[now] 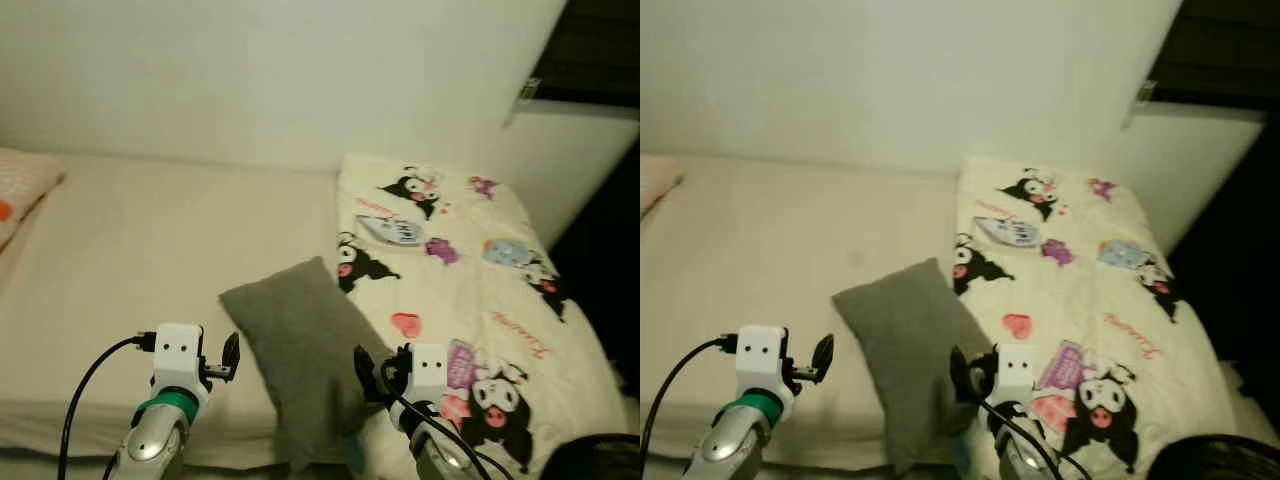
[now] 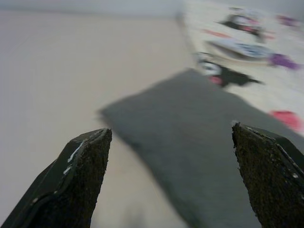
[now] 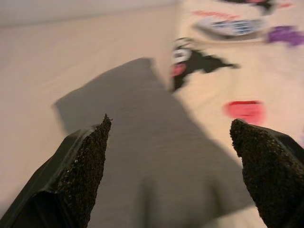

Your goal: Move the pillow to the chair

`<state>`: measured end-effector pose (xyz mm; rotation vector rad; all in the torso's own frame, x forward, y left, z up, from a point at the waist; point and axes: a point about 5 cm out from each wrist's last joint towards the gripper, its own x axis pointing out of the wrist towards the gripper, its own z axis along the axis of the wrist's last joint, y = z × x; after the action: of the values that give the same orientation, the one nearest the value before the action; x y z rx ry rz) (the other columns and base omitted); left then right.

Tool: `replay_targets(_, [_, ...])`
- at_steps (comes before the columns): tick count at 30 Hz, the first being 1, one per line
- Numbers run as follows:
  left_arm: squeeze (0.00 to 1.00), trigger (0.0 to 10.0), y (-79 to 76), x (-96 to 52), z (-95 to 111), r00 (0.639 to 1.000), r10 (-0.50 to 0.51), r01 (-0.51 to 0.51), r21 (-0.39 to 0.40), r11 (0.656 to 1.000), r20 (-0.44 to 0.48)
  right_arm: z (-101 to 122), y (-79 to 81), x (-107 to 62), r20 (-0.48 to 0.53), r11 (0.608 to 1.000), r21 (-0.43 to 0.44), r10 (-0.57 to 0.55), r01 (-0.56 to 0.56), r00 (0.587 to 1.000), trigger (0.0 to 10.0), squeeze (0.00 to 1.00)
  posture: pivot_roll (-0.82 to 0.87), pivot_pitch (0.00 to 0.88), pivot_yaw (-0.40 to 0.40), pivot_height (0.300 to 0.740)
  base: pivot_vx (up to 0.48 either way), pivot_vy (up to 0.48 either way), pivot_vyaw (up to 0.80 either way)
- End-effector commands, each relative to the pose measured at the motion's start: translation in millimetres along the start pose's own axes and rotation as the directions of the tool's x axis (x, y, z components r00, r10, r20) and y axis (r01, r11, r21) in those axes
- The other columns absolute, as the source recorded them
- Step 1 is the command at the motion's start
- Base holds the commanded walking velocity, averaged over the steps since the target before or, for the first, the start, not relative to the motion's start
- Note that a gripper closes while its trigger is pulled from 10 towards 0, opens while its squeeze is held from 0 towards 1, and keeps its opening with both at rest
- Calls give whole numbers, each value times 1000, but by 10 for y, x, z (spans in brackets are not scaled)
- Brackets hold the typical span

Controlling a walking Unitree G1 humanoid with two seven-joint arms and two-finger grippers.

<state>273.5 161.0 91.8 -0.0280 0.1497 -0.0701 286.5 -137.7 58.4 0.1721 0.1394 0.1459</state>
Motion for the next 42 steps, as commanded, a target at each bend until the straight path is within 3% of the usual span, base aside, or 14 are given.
replay_targets(1, [0,10000,30,7,-38,1000,6,-6,-10,1000,-30,-60,-11,-25,-25,1000,15,-13,13,1000,10000,0,-26,43,-20,739,0,480,0])
replay_targets(31, [0,10000,34,18,18,1000,-22,22,48,999,-11,-97,11,-28,-38,999,32,-28,29,999,10000,0,-20,49,-8,739,0,32,0])
replay_targets(42, [0,10000,24,32,29,1000,-25,25,40,999,-10,-105,-4,-41,-38,999,35,-39,40,999,10000,0,-21,47,-3,739,0,-466,0])
